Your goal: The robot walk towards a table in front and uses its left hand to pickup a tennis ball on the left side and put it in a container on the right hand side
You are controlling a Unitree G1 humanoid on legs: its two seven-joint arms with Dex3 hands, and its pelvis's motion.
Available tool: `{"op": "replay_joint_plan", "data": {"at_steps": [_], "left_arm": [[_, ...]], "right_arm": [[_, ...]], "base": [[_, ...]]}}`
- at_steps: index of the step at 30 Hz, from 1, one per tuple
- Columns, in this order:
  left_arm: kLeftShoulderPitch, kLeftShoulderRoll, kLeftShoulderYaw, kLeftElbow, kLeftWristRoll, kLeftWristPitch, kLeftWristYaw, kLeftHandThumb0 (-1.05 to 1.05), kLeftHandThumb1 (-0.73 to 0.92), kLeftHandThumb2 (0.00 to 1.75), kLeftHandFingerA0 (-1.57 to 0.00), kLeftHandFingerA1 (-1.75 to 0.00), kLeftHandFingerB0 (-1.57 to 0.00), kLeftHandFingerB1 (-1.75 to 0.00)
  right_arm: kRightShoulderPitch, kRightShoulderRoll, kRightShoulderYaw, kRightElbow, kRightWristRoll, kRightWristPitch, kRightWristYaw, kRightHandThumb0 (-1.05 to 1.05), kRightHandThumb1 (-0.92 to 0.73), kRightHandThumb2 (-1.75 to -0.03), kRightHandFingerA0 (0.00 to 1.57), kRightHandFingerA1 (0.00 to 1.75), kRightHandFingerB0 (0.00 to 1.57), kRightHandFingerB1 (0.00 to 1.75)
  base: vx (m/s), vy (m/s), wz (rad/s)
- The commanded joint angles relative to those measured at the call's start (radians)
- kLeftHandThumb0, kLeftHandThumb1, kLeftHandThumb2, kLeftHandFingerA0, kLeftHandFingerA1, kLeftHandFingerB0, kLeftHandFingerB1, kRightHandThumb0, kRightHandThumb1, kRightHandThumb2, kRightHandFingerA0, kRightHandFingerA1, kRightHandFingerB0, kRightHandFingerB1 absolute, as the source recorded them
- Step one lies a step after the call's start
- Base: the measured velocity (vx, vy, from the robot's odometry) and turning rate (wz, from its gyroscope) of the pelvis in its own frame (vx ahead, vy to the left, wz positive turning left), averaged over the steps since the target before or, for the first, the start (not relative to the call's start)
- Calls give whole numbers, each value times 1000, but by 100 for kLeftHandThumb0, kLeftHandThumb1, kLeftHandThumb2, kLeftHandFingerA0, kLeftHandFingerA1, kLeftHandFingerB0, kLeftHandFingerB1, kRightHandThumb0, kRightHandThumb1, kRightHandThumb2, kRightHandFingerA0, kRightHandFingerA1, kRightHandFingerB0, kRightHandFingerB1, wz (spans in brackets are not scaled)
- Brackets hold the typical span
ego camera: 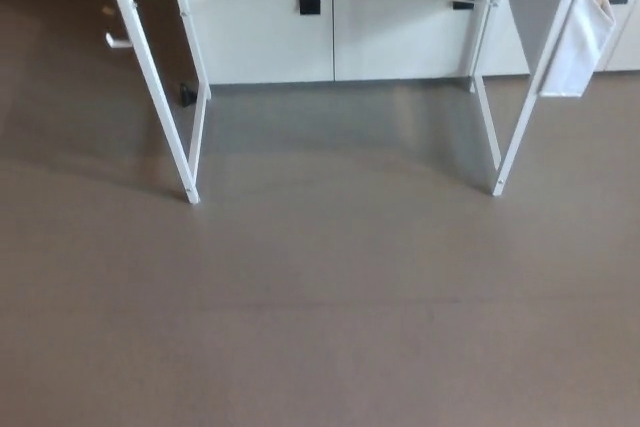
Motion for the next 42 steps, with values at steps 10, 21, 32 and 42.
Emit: {"op": "replay_joint_plan", "data": {"at_steps": [10,21,32,42], "left_arm": [[-4,19,-1,7,-18,-4,-1,-10,55,57,-44,-44,-30,-33],[-4,20,-13,4,-4,-12,18,-11,55,57,-44,-43,-31,-34],[-3,24,-18,18,-1,-17,15,-9,57,56,-46,-42,-31,-33],[24,24,-31,47,12,-46,15,-8,39,87,-38,-60,-19,-51]], "right_arm": [[1,-2,-8,42,14,-38,3,-16,-47,-53,63,54,44,43],[-4,-2,-5,68,2,-55,-9,-18,-47,-54,70,54,47,43],[11,-3,-1,66,1,-62,-4,-20,-49,-54,67,52,45,42],[63,-2,-9,96,4,-99,5,-21,-47,-54,70,54,46,43]], "base": [[305,131,-18],[274,33,10],[311,-52,7],[288,150,-8]]}}
